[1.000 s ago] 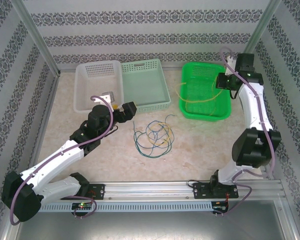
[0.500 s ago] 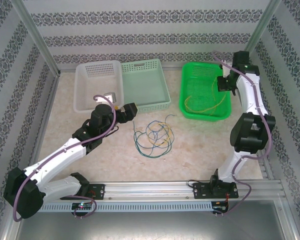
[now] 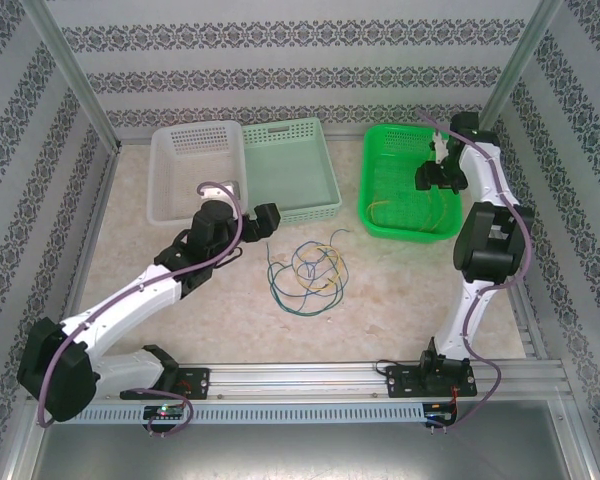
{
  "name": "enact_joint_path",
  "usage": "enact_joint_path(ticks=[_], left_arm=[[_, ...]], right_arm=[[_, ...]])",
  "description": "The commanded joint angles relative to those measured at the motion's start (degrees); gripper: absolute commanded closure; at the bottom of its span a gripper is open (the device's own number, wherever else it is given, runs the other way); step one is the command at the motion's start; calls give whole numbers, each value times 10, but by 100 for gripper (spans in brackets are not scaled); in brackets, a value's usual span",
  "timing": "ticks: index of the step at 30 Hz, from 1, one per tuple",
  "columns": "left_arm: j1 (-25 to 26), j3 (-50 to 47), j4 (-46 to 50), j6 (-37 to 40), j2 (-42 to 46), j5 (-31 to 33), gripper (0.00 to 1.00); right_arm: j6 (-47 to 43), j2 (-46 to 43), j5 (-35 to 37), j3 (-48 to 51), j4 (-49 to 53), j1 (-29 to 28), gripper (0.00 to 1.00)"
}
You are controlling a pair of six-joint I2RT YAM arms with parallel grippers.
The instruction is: Untangle the cables
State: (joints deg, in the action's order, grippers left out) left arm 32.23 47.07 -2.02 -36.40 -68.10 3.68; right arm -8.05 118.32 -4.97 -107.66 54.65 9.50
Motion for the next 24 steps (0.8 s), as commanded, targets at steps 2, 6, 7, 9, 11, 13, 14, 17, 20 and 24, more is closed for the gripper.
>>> enact_joint_path(ticks=[2,6,7,9,11,13,14,17,20,24], left_arm=[[-6,19,29,16,-17,-17,0],[-7,22,39,24,-26,-23,0],[-7,23,44,29,-29,-22,0],[-7,27,60,36,-41,-21,0],[-7,30,72,43,-56,-33,0],[-7,30,66,60,-76,-80,3],[-6,32,65,67,-87,-102,5],[-3,54,76,92,-131,-177,12],[6,92,111,110,-173,-191,17],[8,104,90,109,-199,-207,19]], right_arm=[[47,-39,-6,-13,-9,-12,27],[66,-79,-25,4,-11,-22,25],[71,-94,-34,15,-16,-26,25],[81,-131,-67,54,-35,-36,26],[100,-172,-96,105,-59,-48,26],[132,-216,-136,171,-97,-62,28],[146,-236,-153,202,-115,-69,29],[204,-299,-195,306,-180,-86,32],[255,-348,-225,393,-229,-107,36],[278,-379,-224,480,-244,-173,38]])
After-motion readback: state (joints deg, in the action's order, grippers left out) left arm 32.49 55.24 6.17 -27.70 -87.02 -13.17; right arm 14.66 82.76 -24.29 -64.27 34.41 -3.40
